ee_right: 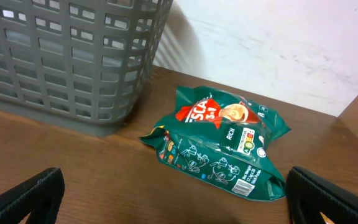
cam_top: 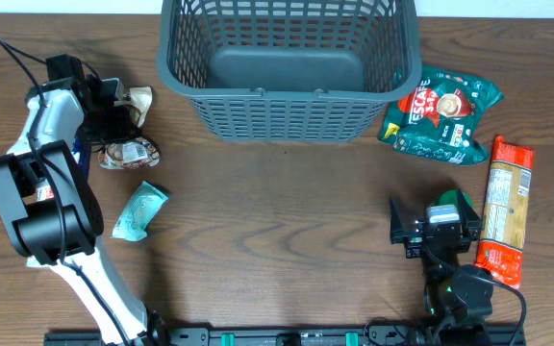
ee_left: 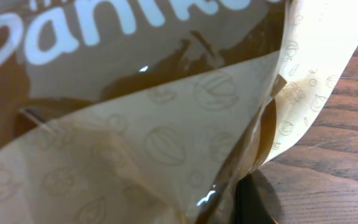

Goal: Pack container
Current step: 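Lift the PanTree bag with the left gripper toward the basket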

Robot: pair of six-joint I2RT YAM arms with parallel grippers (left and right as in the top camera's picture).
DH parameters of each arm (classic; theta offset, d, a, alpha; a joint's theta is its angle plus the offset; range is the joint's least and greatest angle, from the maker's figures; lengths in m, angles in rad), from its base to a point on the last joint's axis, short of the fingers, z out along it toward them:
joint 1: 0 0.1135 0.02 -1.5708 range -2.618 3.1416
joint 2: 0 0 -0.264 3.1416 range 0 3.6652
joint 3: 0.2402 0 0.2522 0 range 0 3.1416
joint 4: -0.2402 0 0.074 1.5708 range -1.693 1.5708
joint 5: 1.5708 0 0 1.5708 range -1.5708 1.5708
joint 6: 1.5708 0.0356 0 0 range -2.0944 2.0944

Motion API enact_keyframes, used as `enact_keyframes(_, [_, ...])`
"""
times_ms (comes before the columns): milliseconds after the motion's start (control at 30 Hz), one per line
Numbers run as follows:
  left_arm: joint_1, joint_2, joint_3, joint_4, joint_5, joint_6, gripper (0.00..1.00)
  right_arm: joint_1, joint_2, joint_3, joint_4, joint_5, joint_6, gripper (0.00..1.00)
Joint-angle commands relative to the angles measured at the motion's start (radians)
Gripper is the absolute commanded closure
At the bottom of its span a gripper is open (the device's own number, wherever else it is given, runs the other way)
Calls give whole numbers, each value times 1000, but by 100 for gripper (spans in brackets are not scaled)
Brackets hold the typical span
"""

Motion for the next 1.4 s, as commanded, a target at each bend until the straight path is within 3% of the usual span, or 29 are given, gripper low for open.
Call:
enact_keyframes(0, [-1, 28, -6, -21, -9, -31, 94, -3, -6, -4, 0, -1, 16, 1])
enact_keyframes(133, [0, 3, -6, -21, -9, -103, 94, -3, -6, -4, 0, -1, 16, 1])
enact_keyframes(367, [0, -121, 3, -21, -17, -115, 94, -3, -6, -4, 0, -1, 16, 1])
enact_keyframes(933, [-26, -619, 164, -49, -7, -128, 94, -3, -6, -4, 0, -1, 16, 1])
enact_keyframes(1167, [-135, -685, 368, -72, 197, -7, 94, -3, -6, -4, 0, -1, 16, 1])
enact_keyframes(1367, [-243, -626, 503, -43, 390, 10, 94, -3, -6, -4, 0, -1, 16, 1])
